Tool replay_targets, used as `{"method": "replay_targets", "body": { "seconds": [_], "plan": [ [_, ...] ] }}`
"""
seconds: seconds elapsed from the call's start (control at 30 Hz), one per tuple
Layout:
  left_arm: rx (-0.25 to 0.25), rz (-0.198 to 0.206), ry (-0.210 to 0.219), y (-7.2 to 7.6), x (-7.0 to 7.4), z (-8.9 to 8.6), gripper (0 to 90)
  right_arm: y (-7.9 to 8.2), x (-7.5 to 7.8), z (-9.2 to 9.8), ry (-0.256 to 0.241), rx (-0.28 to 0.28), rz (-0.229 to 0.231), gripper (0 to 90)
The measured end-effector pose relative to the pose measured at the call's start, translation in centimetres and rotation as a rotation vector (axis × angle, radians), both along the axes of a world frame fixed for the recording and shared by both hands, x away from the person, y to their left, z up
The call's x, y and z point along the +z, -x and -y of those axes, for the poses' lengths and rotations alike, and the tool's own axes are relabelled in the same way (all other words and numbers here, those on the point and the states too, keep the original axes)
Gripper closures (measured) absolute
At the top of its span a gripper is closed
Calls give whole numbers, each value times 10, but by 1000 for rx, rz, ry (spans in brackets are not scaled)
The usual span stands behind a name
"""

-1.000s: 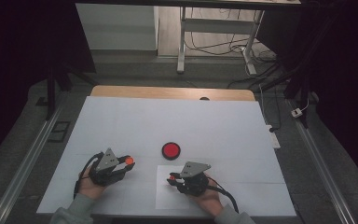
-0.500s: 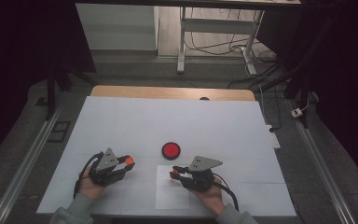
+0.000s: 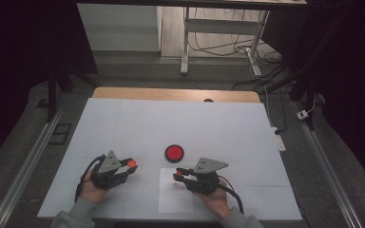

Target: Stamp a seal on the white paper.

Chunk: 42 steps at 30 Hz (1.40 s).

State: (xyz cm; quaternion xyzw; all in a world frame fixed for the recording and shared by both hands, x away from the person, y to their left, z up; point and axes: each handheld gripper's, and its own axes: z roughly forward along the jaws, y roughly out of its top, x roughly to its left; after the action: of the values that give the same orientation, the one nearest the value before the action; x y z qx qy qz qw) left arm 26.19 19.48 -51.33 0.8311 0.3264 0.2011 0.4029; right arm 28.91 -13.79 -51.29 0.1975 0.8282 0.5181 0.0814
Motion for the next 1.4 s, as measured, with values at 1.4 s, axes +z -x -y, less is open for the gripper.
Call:
{"method": "replay_targets", "body": {
  "seconds": [1.4],
  "plan": [
    [0,-2,-4,-1,-1,0,641,-17,39,41,-136,-122,56,722]
  ]
}}
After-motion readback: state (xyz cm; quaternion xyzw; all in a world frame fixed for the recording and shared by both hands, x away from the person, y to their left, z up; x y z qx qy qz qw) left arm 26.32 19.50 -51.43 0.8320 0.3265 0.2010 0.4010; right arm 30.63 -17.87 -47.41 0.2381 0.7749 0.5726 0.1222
